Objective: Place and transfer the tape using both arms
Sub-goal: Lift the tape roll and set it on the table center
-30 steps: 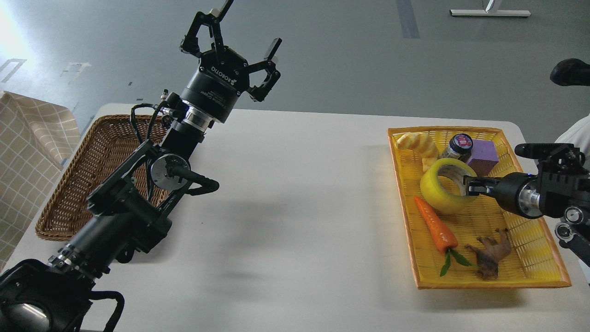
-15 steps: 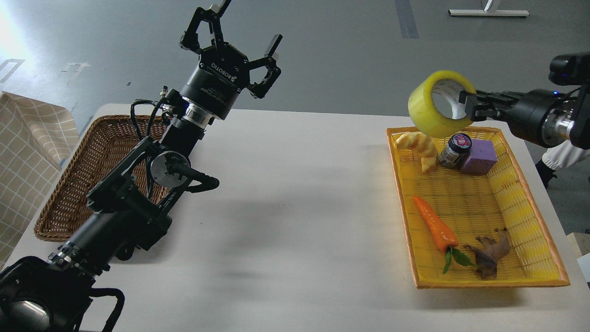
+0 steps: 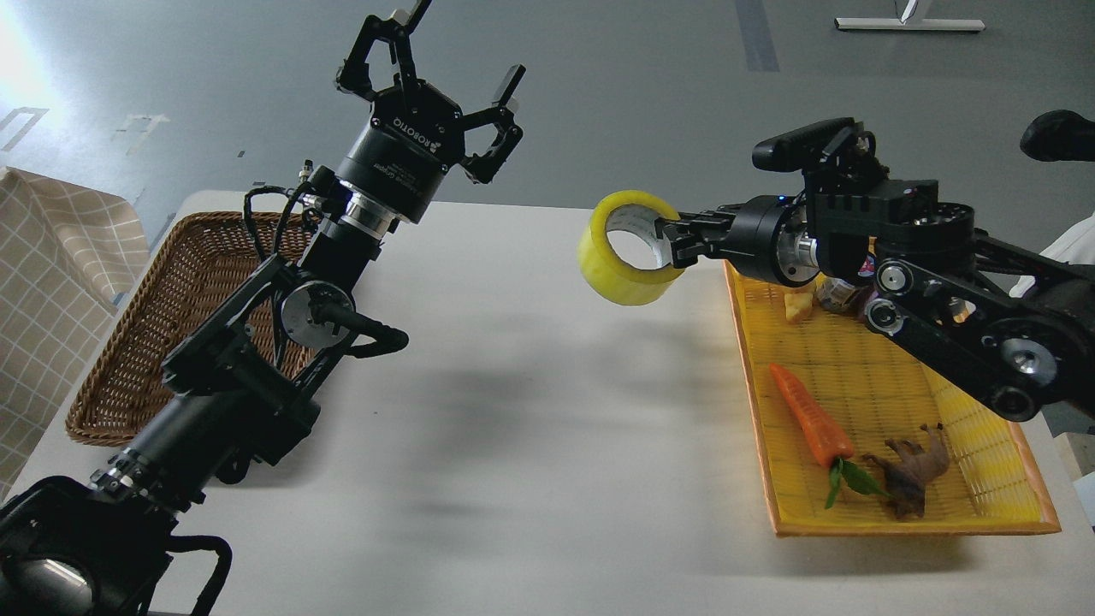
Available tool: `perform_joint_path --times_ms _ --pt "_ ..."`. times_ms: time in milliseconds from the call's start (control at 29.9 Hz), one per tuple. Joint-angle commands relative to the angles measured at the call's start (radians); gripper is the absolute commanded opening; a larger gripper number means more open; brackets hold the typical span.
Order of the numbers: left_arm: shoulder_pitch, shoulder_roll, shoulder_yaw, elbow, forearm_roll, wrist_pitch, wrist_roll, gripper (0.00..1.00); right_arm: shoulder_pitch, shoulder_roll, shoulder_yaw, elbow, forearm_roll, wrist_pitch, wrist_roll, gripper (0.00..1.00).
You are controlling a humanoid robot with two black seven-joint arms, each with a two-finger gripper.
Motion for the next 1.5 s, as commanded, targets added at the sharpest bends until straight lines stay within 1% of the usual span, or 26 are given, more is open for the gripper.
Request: perform_joint_path --times_ms 0,67,200,267,735,869,1102,1336,1370,1437,1470 --pt "0.0 0.0 0.0 0.0 -0.001 0.0 0.0 0.98 0.01 0.088 -0.045 -0.079 -0.011 0.0 0.0 0.0" --pt "0.0 0.0 0.0 0.0 -0.001 0.0 0.0 0.98 0.01 0.137 -0.074 -0.105 -0.012 0.0 0.0 0.0" --pt "0.0 0.0 0.0 0.0 -0.001 0.0 0.0 0.98 0.009 0.178 -0.098 -0.131 -0.02 0.0 0.0 0.0" --pt "0.0 0.0 0.0 0.0 -0.001 0.0 0.0 0.98 0.003 0.209 -0.12 -0.167 -0.025 0.0 0.0 0.0" --pt "0.0 -0.001 -0.001 0.0 -0.001 0.0 0.0 0.98 0.003 0.347 -0.164 -0.318 -0.026 0.0 0.0 0.0" --pt "0.0 -0.001 -0.001 0.0 -0.001 0.0 0.0 0.98 -0.002 0.35 -0.172 -0.329 -0.026 0.0 0.0 0.0" --pt "0.0 -0.001 -0.001 0.0 -0.001 0.0 0.0 0.98 0.004 0.35 -0.249 -0.362 -0.026 0.0 0.0 0.0" --pt "0.0 -0.001 -0.001 0.0 -0.001 0.0 0.0 0.98 0.01 0.35 -0.253 -0.389 -0.025 0.0 0.0 0.0" --pt "0.0 -0.001 -0.001 0.0 -0.001 0.0 -0.002 0.98 0.01 0.35 -0.252 -0.387 -0.023 0.0 0.0 0.08" --pt "0.0 -0.001 -0.001 0.0 -0.001 0.0 0.0 0.98 0.01 0.35 -0.249 -0.387 -0.023 0.0 0.0 0.3" --pt "0.0 -0.001 -0.001 0.0 -0.001 0.0 0.0 0.98 0.01 0.35 -0.247 -0.385 -0.019 0.0 0.0 0.59"
